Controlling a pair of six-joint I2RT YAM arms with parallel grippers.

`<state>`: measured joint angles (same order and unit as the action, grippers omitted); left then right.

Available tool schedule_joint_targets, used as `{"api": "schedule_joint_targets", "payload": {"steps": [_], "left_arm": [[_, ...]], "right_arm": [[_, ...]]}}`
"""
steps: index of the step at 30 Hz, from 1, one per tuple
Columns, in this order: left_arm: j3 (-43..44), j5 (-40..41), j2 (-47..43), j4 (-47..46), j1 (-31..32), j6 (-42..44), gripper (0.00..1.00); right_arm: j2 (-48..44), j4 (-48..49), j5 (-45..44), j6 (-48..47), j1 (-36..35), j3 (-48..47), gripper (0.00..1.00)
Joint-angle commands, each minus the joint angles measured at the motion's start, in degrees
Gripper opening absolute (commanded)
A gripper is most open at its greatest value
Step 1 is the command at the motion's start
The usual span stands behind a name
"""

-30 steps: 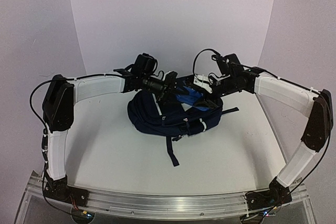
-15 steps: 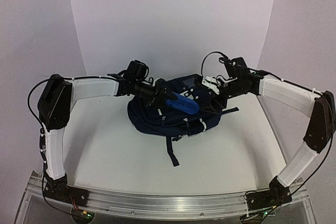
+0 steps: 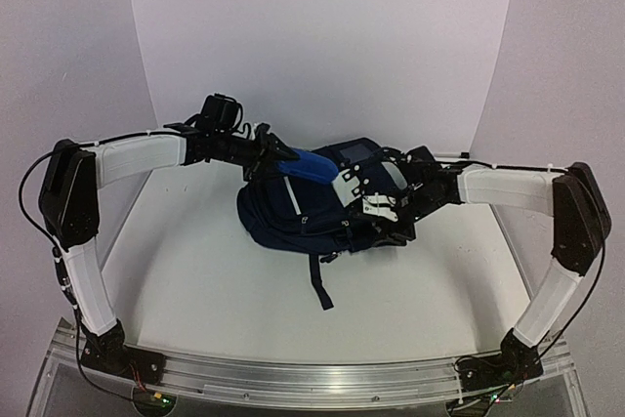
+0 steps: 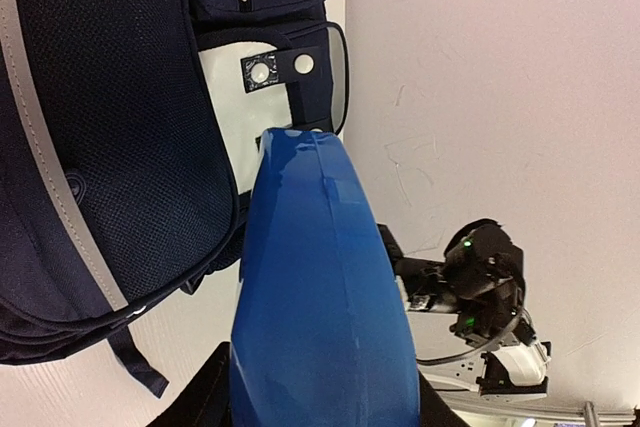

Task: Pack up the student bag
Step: Adjust the student bag at the center of the board.

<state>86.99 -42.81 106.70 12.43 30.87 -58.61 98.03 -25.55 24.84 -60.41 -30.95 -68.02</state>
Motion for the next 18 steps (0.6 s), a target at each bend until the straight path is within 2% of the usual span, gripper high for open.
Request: {"api": "schedule_joint_targets", "payload": {"steps": [1, 4, 7, 9, 11, 12, 13, 18], "left_arm": [[-1.2, 2.5, -5.1, 1.1, -0.9, 1.0, 0.36], [-2.5, 4.1, -7.1, 1.2, -1.5, 0.9, 0.36], [-3.9, 5.4, -9.1, 1.1, -2.5, 0.8, 0.36], [-4.4, 6.0, -9.7, 1.2, -3.0, 0.6, 0.36], [-4.6, 6.5, -10.3, 1.7, -3.3, 0.8, 0.36], [-4.6, 6.7, -10.5, 1.9, -3.5, 0.9, 0.36], [-4.6, 6.9, -10.8, 2.1, -3.6, 1.0, 0.36], [-1.9, 7.9, -11.3, 4.3, -4.5, 2.4, 0.36]], "right_arm": [[4.9, 7.2, -3.6, -0.3, -1.0, 0.5, 0.64], [7.0, 9.5, -5.6, -1.9, -1.2, 1.8, 0.62], [8.5, 12.4, -8.5, -3.9, -1.6, 4.3, 0.53], [8.5, 13.0, -10.9, -4.3, -2.4, 4.4, 0.39], [6.7, 12.1, -11.9, -2.7, -3.4, 3.2, 0.17], [5.1, 11.4, -11.4, -1.9, -3.6, 2.4, 0.03], [3.4, 10.6, -10.8, -0.8, -3.8, 1.4, 0.0], [-3.3, -1.0, -4.7, 6.8, -3.9, -11.2, 0.0]]}}
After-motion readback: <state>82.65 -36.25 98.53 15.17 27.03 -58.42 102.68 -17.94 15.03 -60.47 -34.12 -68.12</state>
